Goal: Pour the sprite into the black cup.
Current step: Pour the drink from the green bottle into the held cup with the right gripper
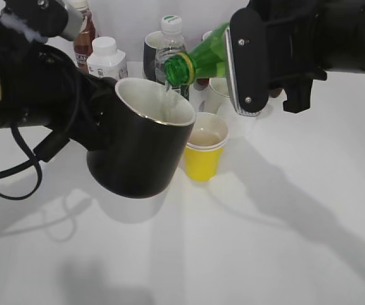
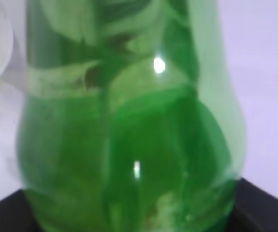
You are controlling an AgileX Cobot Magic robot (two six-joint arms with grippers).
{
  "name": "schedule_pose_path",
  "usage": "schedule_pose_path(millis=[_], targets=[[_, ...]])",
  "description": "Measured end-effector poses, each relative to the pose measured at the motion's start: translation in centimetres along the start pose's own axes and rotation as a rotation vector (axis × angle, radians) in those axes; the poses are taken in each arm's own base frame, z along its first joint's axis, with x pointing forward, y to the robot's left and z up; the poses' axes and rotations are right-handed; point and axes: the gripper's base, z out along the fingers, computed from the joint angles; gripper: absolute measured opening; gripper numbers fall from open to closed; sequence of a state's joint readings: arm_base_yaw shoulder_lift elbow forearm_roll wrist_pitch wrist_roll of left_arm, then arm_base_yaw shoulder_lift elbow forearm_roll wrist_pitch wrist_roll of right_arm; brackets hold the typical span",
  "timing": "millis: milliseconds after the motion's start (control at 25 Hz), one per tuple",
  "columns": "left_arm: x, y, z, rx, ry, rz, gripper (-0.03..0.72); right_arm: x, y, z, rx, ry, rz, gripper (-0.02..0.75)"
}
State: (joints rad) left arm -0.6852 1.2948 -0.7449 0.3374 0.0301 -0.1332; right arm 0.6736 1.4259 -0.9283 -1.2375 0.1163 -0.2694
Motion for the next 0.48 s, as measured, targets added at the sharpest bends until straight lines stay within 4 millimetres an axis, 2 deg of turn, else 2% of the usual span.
schedule_pose_path(millis=[480], targets=[[0.02,0.00,0.00,0.000,0.002,0.000,0.038,0.07,-0.08,0.00,0.008,0.008,-0.089,0.424]])
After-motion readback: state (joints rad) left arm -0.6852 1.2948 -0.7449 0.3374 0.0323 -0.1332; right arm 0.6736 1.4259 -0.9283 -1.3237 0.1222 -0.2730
